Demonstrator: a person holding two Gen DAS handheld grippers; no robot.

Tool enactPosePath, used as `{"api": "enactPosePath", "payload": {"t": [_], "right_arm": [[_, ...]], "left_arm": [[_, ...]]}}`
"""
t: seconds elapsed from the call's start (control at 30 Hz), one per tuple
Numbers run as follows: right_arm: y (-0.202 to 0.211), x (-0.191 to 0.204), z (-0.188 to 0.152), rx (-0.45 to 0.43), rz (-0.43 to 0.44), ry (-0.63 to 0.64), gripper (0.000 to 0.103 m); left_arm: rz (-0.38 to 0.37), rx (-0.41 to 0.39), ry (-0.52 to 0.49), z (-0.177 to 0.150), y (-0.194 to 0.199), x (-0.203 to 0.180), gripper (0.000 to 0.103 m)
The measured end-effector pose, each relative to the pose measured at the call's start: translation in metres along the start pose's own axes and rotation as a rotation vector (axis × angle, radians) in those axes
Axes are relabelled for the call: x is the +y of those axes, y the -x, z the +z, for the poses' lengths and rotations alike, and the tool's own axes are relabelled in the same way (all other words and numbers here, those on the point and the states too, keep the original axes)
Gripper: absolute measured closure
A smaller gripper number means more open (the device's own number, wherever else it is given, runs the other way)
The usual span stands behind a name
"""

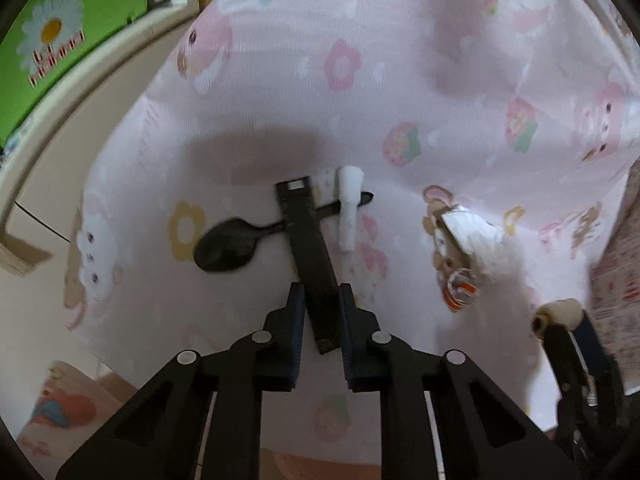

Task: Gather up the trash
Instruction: 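Grasp the black strap with the left tool while the right tool holds the spool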

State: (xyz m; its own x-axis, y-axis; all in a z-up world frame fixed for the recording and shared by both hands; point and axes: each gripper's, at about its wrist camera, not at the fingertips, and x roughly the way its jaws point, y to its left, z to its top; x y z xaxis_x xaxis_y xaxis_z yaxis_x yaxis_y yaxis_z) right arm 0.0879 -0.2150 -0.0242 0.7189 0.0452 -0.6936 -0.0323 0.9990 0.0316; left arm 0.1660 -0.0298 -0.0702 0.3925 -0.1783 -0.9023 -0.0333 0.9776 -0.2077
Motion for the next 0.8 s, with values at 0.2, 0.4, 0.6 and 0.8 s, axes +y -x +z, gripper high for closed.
{"api": "enactPosePath", "payload": {"t": [0.2,0.4,0.6,0.8], "right_arm": [[0.004,0.002,-0.001,-0.003,-0.006,0.005,0.053],[0.012,0.002,-0.005,-0.007,-0.001,0.004,0.053],[0.029,0.003,-0.009,-0.018,0.021,-0.006,0.053],[0.049,0.004,-0.013,-0.035,0.040,-0.008,0.053]], "left_arm": [[-0.044,-0.034,-0.040,-0.007,0.017,0.004,0.089],[-0.078,-0.131,-0.113,-0.017,0.046,-0.004,0.089],[-0.081,-0.175,-0.162,-0.032,0.065,-0.010,0.089],[-0.111,-0.182,-0.201,-0.052,0.082,-0.011,0.089]]}}
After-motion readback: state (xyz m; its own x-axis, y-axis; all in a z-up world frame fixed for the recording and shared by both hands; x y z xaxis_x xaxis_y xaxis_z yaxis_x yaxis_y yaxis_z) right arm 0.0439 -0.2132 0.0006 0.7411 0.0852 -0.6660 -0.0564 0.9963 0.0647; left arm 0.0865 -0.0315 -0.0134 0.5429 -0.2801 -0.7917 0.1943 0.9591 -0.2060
